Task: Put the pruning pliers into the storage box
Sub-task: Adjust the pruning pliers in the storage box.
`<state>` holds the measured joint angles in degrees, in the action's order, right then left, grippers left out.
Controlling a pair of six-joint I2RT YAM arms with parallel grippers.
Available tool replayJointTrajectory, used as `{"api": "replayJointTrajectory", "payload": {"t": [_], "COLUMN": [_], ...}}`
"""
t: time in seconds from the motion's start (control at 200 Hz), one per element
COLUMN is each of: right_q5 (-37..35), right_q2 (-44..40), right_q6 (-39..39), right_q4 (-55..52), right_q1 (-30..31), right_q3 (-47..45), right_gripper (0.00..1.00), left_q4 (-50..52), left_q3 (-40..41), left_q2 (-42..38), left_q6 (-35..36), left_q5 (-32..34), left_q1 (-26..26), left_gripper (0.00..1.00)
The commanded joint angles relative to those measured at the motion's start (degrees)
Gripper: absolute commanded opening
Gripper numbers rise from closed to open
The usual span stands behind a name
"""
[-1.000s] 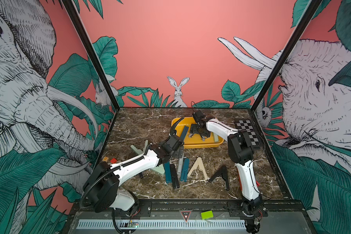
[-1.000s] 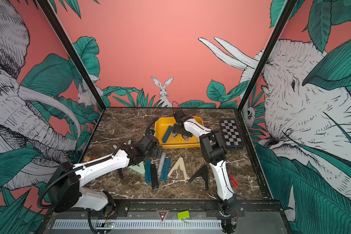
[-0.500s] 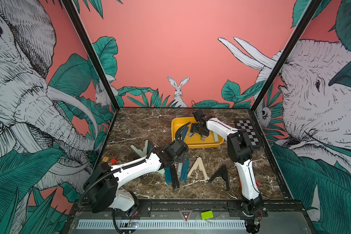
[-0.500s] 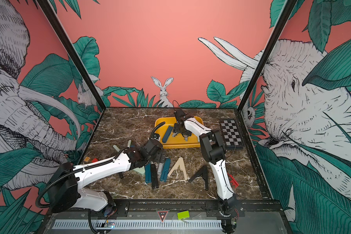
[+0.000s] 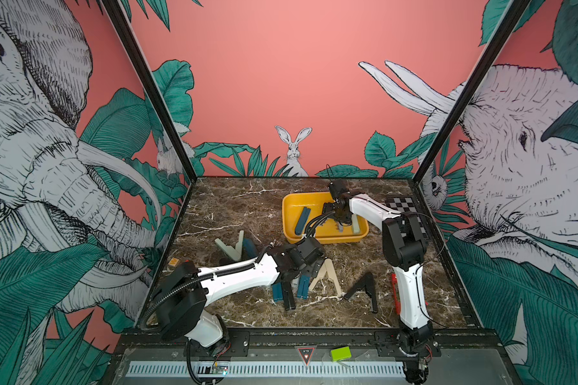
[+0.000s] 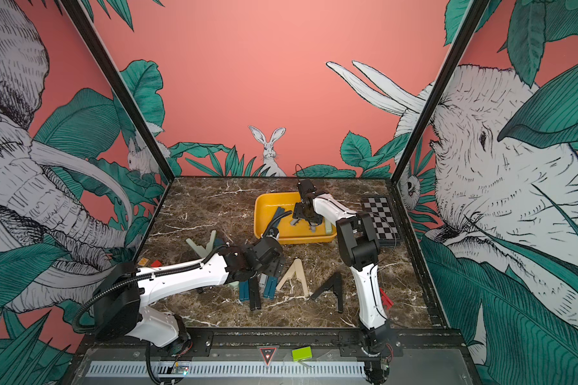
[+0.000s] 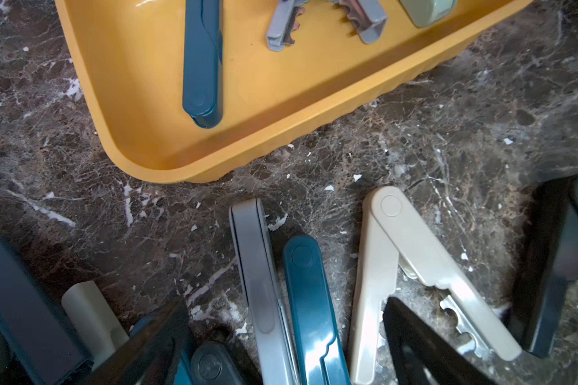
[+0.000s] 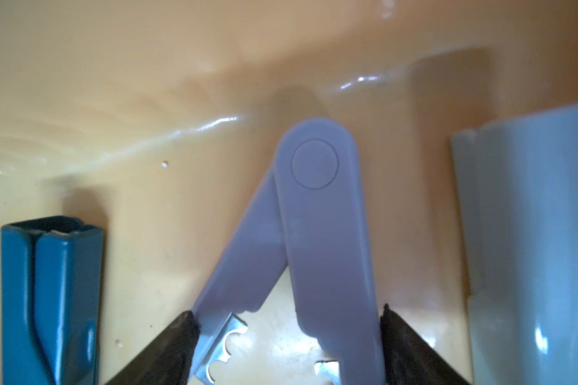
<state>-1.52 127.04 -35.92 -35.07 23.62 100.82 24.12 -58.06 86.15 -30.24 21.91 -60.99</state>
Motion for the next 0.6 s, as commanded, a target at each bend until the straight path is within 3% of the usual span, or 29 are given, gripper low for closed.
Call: {"api": "replayJointTrajectory", "payload": {"t": [0.0,0.38,0.53,0.59], "right_q5": [-0.6,2.2,1.3,0.5], "right_q2": [-1.3,-2.0,-1.3,0.1], "right_q6": [-0.3,-8.9,-9.5,-8.2], "right_q4": [-3.1,2.3,2.6,1.2], "right_q1": [-0.3,-0.3,-0.2,0.0], "right_q3": [-2.2,-3.2,-2.6,-0.8], "right_gripper": [0.87,0.99,0.98,0.88], "left_q4": [1.3,-0.4,-1.2,-2.0], "left_q3": [-0.7,2.4,3.2,3.1], "left_q2": [-0.8,-1.8,-0.8,-0.3], "left_q6": [-0.7,1.5,2.1,2.3], "left_q5": [0.9,1.3,-1.4,-2.7], "left_q1": [0.0,0.0,-0.1,0.0], "left_gripper": [0.94,0.94,0.93,0.93]}}
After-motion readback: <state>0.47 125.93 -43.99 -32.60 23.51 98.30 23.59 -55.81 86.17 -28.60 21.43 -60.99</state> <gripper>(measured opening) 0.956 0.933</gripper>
